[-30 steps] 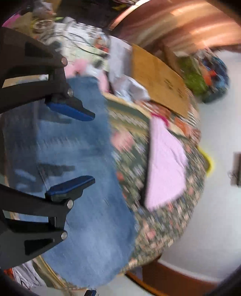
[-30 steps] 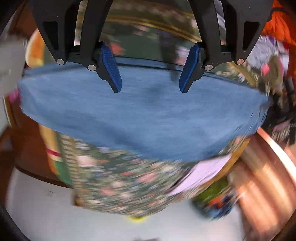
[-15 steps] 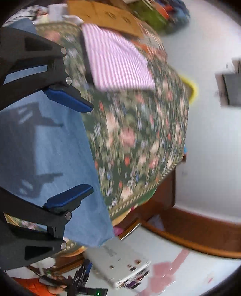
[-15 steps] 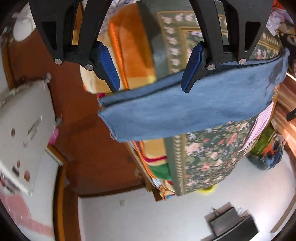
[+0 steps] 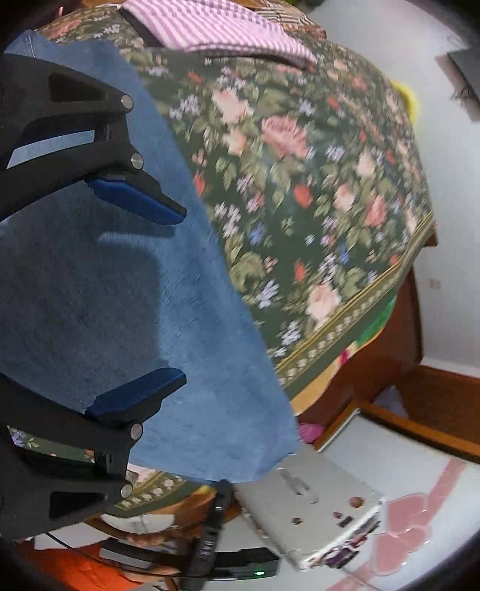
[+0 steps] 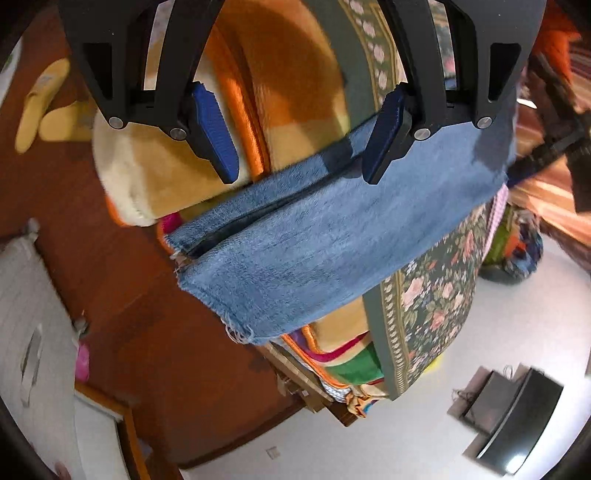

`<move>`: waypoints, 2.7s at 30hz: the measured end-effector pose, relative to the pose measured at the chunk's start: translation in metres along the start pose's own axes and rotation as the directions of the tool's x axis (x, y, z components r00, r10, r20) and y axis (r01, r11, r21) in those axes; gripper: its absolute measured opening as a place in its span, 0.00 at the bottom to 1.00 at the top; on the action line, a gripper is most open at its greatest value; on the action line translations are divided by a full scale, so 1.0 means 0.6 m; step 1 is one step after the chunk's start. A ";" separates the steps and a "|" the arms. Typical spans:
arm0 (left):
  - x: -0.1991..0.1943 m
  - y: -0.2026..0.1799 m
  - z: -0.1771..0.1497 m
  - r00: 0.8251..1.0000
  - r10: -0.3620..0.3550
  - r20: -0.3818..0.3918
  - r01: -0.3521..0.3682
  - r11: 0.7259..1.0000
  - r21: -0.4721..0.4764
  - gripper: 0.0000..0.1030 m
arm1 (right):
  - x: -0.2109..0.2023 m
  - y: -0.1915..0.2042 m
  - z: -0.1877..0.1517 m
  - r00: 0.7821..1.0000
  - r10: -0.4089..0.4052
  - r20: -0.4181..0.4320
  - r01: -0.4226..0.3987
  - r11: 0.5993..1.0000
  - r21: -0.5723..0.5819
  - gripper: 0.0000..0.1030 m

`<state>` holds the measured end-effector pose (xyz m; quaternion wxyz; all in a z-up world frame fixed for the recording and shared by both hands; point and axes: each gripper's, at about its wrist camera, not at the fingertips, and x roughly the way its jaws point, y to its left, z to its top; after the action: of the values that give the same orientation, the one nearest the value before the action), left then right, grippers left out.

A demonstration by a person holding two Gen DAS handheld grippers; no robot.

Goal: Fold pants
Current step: 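Grasp the frayed jeans leg hem with the right gripper, then lift the hem with the right gripper, fold it over, and open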

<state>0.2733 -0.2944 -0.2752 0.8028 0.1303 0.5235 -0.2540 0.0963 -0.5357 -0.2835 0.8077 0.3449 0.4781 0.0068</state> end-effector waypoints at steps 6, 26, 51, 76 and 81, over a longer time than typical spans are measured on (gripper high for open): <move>0.028 -0.009 -0.009 0.999 0.008 -0.031 -0.008 1.000 0.010 0.78 | 0.018 -0.009 0.012 1.000 0.017 -0.011 -0.017 1.000 0.025 0.69; 0.031 -0.019 -0.012 0.999 0.012 -0.042 -0.010 0.999 0.047 0.82 | -0.012 -0.018 0.063 0.985 0.061 0.164 -0.064 0.998 0.016 0.12; -0.187 0.076 -0.071 0.975 0.039 0.220 -0.018 0.995 -0.096 0.82 | -0.096 0.351 0.007 0.921 0.340 0.192 -0.187 0.816 -0.547 0.10; -0.176 0.167 -0.119 0.976 0.045 0.211 -0.001 0.979 -0.205 0.82 | 0.099 0.426 -0.176 0.937 0.203 -0.285 -0.340 0.717 -0.609 0.20; -0.127 0.174 -0.123 0.984 0.098 0.148 -0.068 0.978 -0.195 0.82 | 0.067 0.425 -0.173 0.929 0.204 -0.309 -0.357 0.715 -0.601 0.36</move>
<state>0.2481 -0.1514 -0.2428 0.8601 0.0550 0.4747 -0.1787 0.1187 -0.2704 -0.2021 0.8077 0.1102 0.4742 0.3326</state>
